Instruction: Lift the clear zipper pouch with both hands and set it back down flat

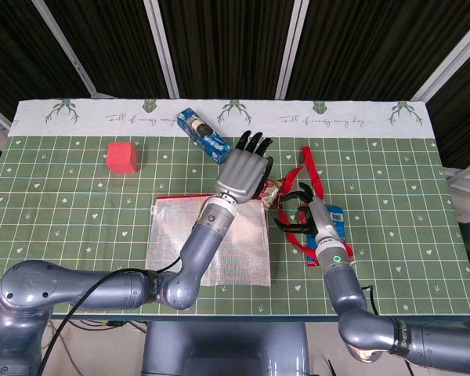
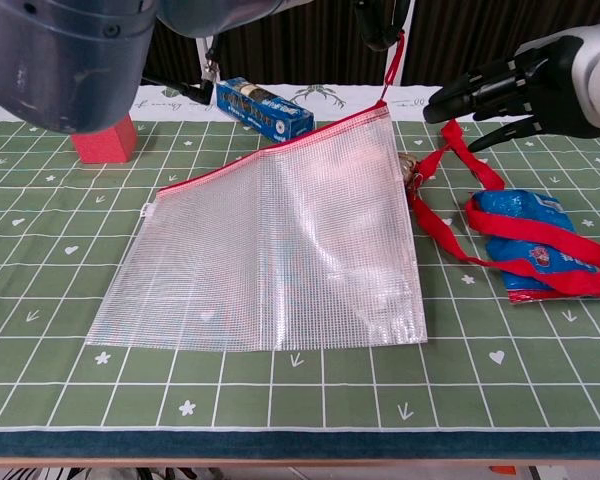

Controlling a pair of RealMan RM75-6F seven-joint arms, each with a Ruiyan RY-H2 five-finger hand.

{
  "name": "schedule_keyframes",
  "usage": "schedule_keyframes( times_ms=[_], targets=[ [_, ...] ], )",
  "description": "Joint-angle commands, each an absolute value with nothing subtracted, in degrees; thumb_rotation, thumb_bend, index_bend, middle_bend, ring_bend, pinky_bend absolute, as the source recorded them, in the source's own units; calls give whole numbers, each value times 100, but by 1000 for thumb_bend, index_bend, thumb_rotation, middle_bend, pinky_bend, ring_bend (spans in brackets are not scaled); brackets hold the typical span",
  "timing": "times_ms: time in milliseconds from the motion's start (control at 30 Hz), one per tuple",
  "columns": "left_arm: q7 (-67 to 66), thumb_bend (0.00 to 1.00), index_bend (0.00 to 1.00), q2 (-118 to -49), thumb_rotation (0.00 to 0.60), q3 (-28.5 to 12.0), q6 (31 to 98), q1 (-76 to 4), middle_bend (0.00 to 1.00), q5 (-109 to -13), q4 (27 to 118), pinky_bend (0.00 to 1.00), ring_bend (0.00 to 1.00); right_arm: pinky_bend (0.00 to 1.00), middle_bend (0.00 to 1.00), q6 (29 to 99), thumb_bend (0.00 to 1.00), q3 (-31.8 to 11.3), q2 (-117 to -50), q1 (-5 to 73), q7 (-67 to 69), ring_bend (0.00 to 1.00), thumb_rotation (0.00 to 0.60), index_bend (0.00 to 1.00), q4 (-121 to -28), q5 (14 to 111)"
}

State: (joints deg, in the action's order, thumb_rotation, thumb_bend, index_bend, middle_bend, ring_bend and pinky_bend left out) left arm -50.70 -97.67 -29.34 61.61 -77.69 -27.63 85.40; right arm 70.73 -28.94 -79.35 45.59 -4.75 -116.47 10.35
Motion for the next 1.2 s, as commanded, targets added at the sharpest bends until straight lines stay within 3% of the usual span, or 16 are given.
schedule_keyframes(
  times_ms=[33, 1200],
  targets=[
    [-5052, 369, 565, -9739, 600, -2921, 6174, -7794, 125, -2740, 8569, 0, 0, 198, 43, 7204, 343, -2967, -8120, 4689, -585, 0, 600, 383, -11461, 907],
    [-4849, 369, 566, -9543, 600, -2678, 6347, -8029, 124, -2542, 8777, 0, 0, 198, 77, 7435, 452, -3448, -8913, 5046, -1010, 0, 600, 491, -10858, 406]
  ],
)
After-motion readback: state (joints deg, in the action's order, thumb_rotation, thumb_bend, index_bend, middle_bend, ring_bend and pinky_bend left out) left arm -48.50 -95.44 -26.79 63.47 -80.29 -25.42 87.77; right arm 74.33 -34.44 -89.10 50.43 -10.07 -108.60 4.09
